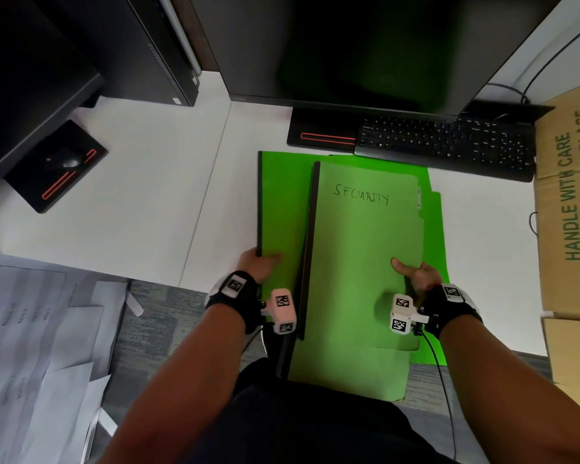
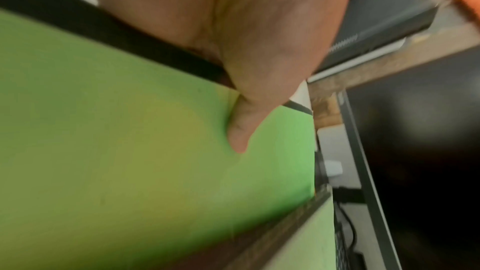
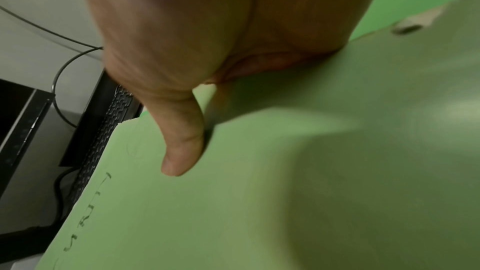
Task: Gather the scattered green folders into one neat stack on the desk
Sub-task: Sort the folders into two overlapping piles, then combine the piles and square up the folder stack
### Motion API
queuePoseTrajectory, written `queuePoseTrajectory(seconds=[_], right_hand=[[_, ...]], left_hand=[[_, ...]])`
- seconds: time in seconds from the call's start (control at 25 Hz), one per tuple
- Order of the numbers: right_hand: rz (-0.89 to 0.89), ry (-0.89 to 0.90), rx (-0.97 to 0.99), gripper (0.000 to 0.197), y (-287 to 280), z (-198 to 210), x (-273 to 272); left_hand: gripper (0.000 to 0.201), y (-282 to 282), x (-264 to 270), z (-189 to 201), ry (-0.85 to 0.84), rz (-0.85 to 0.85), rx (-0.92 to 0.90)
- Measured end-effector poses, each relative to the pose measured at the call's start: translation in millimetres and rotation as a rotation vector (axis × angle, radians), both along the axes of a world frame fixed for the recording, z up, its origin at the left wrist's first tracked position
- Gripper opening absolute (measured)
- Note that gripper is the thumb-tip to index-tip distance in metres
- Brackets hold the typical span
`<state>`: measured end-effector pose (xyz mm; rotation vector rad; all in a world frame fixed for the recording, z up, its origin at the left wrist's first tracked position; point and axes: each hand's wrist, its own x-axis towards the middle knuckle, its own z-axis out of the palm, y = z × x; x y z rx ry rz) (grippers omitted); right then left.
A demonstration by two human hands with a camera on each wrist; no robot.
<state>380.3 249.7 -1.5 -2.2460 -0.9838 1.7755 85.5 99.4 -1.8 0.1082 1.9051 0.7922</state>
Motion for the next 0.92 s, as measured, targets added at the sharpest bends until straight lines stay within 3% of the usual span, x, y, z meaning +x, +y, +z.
queuePoseTrajectory(seconds=[0.08, 0.16, 0.28, 0.4, 0.52, 0.68, 0.8, 0.92], right_hand=[[-0.023, -0.001, -0.007, 0.082, 0, -1, 3], [-0.037, 0.019, 0.000, 0.078, -4, 4, 3], [-0.075, 0.072, 0.010, 0.087, -7, 6, 4], [-0.083, 0.000, 0.048, 0.094, -9, 13, 3], [-0.056, 0.035, 0.102, 0.087, -8, 13, -9], [-0.001, 0.112, 0.188, 0.059, -4, 27, -46], [0.032, 0.127, 0.254, 0.067, -3, 37, -68], [0.081, 0.092, 0.303, 0.059, -8, 35, -78]], left_hand=[[0.021, -22, -29, 7, -0.014, 0.093, 0.116], [0.023, -50, -69, 25, 0.056, 0.109, 0.173], [0.019, -90, -123, 69, 0.167, 0.132, 0.213], [0.018, -114, -149, 115, 0.202, 0.140, 0.262], [0.023, -92, -118, 131, 0.089, -0.001, 0.354], [0.034, -42, -43, 73, 0.099, -0.277, 0.287], [0.048, -29, -5, 45, 0.064, -0.229, 0.229], [0.076, -22, 8, 39, -0.059, -0.064, 0.250]])
